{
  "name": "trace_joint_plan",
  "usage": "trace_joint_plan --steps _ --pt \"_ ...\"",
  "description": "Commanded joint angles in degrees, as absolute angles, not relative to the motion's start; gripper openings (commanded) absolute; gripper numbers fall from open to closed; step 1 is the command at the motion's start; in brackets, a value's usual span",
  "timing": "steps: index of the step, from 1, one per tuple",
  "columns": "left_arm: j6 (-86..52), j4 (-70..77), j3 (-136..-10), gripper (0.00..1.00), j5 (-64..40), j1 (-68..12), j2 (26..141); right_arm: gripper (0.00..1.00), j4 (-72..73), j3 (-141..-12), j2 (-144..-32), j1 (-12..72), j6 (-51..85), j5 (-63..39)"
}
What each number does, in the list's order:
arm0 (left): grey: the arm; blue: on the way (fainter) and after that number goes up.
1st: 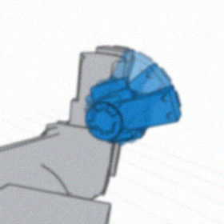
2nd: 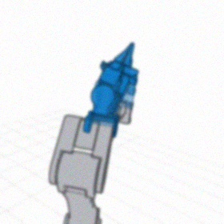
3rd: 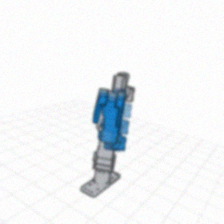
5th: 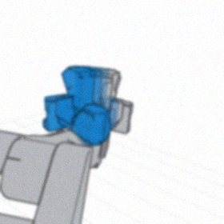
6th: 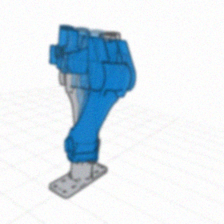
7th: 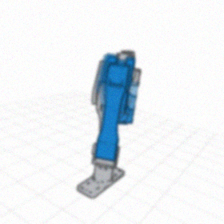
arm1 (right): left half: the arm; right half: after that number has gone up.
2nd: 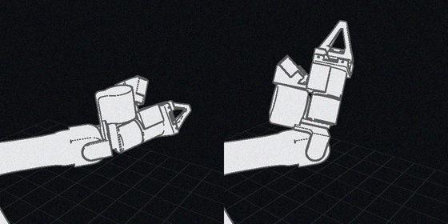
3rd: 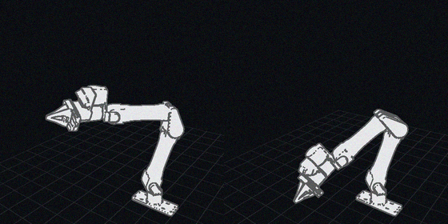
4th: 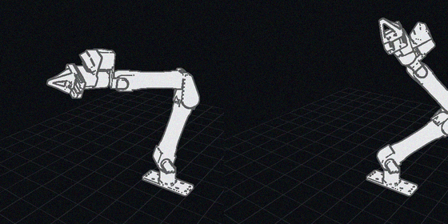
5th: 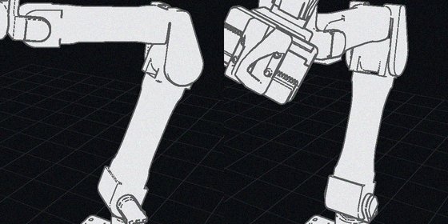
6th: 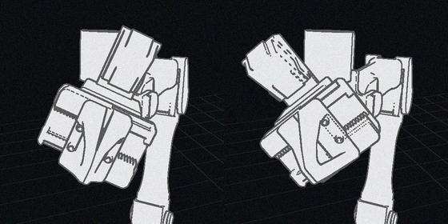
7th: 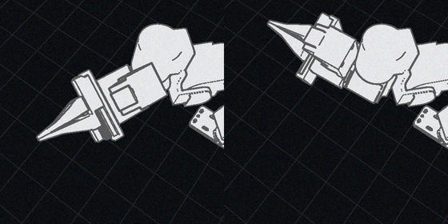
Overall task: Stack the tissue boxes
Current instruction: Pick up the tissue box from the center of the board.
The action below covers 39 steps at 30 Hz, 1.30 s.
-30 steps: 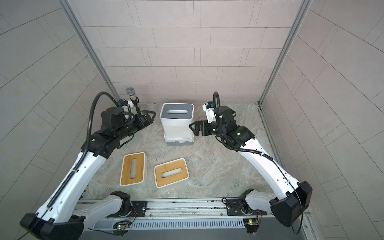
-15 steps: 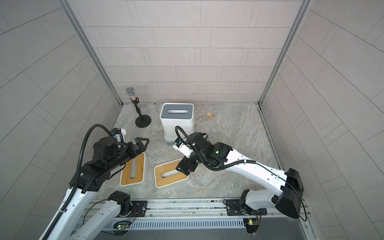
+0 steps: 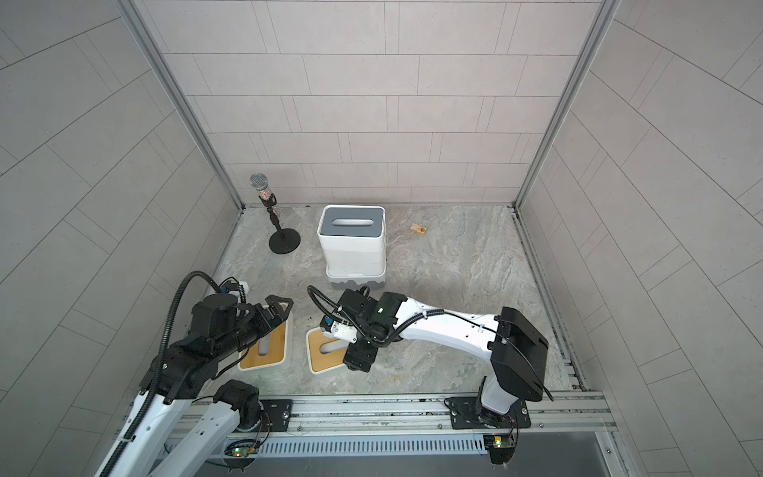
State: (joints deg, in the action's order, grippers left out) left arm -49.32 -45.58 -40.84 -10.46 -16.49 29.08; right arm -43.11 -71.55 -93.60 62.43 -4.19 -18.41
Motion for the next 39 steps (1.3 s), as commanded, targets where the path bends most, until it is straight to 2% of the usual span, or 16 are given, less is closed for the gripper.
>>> trace_joint_plan --steps 1,22,39 --pt "-49.5 -48.0 -39.6 1.00 -8.4 -16.4 27.8 0.80 -44.9 -74.4 -96.2 63.5 -8.6 -17.6" --pt "-49.3 -53.5 -40.0 1.00 -4.4 -16.4 25.3 0.69 -41.9 -78.4 -107.9 64.7 -15.7 -14.4" --pt "-49.4 -53.8 -42.4 1.00 -6.0 -16.4 26.1 0.44 -39.5 -75.4 -105.7 64.7 -17.1 -15.0"
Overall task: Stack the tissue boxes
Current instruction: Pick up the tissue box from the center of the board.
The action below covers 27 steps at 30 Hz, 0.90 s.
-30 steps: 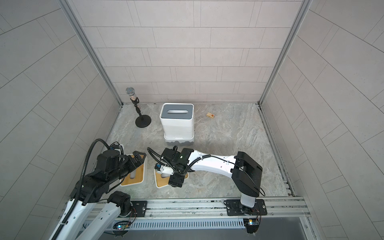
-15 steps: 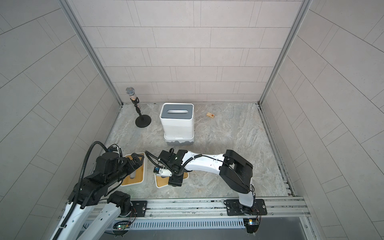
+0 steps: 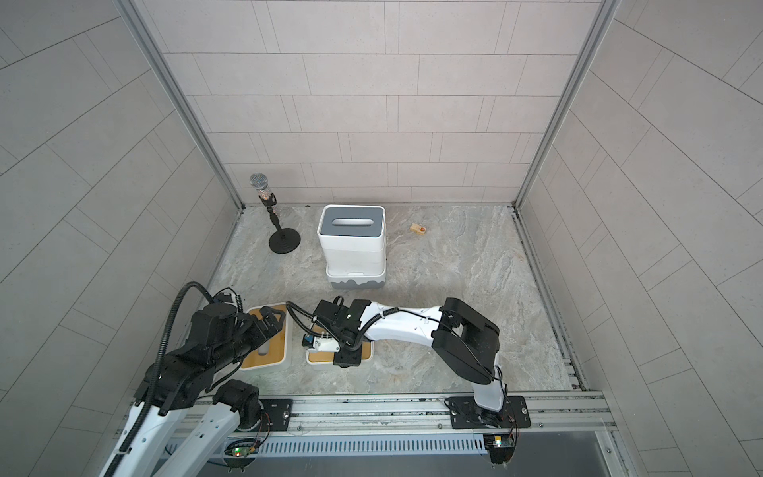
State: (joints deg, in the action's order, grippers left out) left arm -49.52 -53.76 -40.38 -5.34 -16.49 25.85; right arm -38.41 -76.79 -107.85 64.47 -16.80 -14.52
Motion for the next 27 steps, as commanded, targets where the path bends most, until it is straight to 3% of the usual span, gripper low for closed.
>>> trace_joint_plan --steps 1,11,22,27 --pt "-49.3 -53.9 -42.9 1.00 -6.5 -16.2 26.2 0.43 -39.1 -74.9 -104.9 64.7 -17.0 -15.3" --pt "-43.5 -57.5 -52.3 1.00 -12.4 -16.4 30.1 0.35 -32.0 -64.8 -89.1 64.7 -10.9 -13.9" --pt "-41.8 -51.6 -55.6 1.00 -29.7 -16.5 38.5 0.33 -24.5 -54.1 -69.1 64.5 -5.3 -8.2" --pt "-41.2 -48.1 -56.4 1.00 -35.0 -17.8 41.9 0.33 -24.6 -53.3 -65.1 63.9 -5.2 -5.2"
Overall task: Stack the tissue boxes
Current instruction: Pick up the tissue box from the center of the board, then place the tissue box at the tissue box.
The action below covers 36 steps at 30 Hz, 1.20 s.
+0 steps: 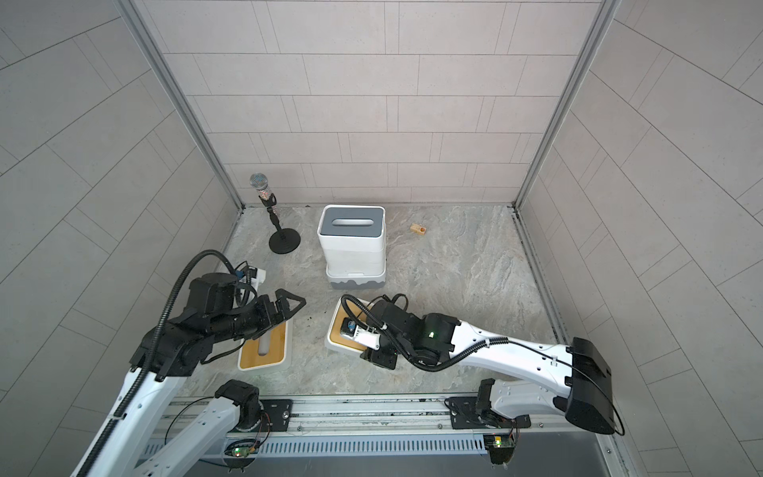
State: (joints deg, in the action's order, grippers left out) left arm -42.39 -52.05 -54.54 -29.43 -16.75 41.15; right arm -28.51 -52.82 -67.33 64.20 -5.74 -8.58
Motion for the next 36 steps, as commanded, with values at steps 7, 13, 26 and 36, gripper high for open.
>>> trace_joint_plan --steps 7,13,26,36 --pt "-43.2 -43.3 -57.3 1.00 -30.6 -30.2 47.3 0.33 -24.4 -54.1 -64.4 63.4 -6.4 -3.6" --pt "-43.5 -41.1 -57.4 1.00 -27.5 -36.4 52.1 0.33 -22.2 -53.0 -61.2 63.4 -7.3 -4.1" --pt "-46.1 -31.3 -57.2 0.86 -35.9 -38.7 57.9 0.33 -21.3 -52.9 -58.6 63.4 -9.0 -4.8" --pt "-45.9 -29.3 -55.9 0.60 -37.6 -38.6 57.6 0.33 -23.0 -52.3 -58.5 63.4 -9.0 -5.2"
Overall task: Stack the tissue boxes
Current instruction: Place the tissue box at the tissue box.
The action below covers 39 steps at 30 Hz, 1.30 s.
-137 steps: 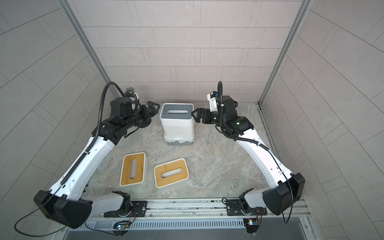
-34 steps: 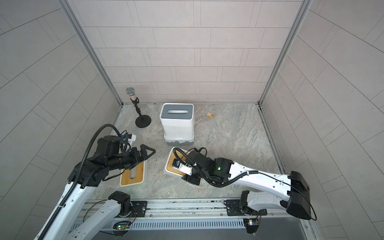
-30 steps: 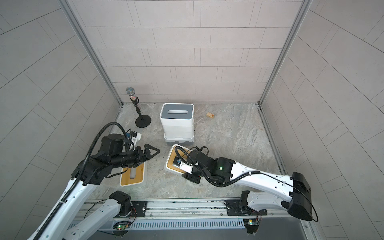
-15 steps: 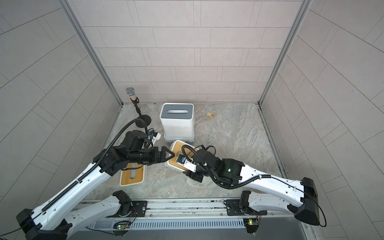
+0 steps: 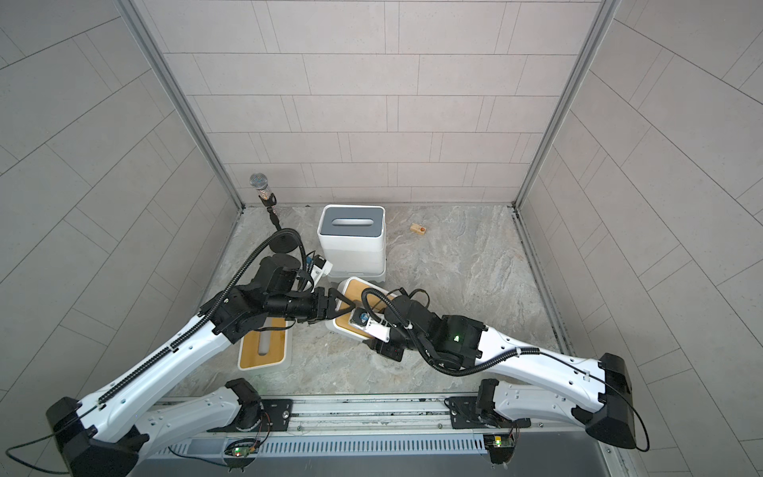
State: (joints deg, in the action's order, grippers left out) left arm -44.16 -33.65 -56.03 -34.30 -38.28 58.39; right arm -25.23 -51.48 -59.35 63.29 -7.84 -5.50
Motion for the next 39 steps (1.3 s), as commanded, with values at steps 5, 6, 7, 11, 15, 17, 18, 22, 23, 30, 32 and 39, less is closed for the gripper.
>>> trace_joint_plan --steps 5,6,7,11,15,17,18,22,23,30,32,39 --pt "-46.7 -28.1 -55.9 0.42 -38.3 -38.7 57.1 0.38 -23.3 -53.5 -58.4 63.4 -9.1 -6.8" --pt "-46.8 -27.9 -55.9 0.39 -38.2 -38.6 56.9 0.41 -23.4 -53.6 -58.3 63.4 -9.2 -6.7" --pt "-47.0 -27.8 -56.0 0.36 -38.3 -38.6 56.6 0.45 -23.4 -53.5 -57.9 63.4 -9.2 -6.5" --pt "-48.5 -26.6 -55.9 0.27 -37.4 -38.5 54.5 0.61 -24.1 -54.2 -55.6 63.4 -7.2 -6.6" --pt "-49.0 -26.8 -56.6 0.25 -36.6 -37.4 51.8 0.74 -25.7 -55.9 -52.4 63.4 -3.4 -7.1" --pt "-49.0 -27.5 -57.3 0.25 -36.6 -36.2 50.7 0.82 -26.8 -57.7 -51.3 63.4 -0.6 -7.5" --pt "-49.1 -27.9 -57.7 0.24 -36.5 -35.4 50.3 0.86 -27.5 -59.1 -51.0 63.3 1.2 -7.6" --pt "-49.2 -28.3 -59.7 0.23 -38.3 -31.5 49.3 0.99 -32.0 -65.8 -51.0 63.1 6.5 -6.5" --pt "-49.2 -28.3 -60.6 0.23 -38.9 -30.3 49.3 0.99 -33.1 -68.0 -51.4 63.0 8.0 -5.4" --pt "-51.2 -25.3 -67.6 0.22 -43.6 -21.6 51.4 1.00 -42.5 -85.0 -56.6 58.6 17.3 -0.7" --pt "-54.3 -21.4 -68.4 0.20 -45.4 -18.6 52.6 1.00 -44.9 -89.4 -58.7 54.6 20.6 -1.7" --pt "-64.8 -5.7 -72.6 0.18 -51.5 -11.7 59.6 1.00 -44.9 -96.1 -66.8 37.6 31.7 -14.3"
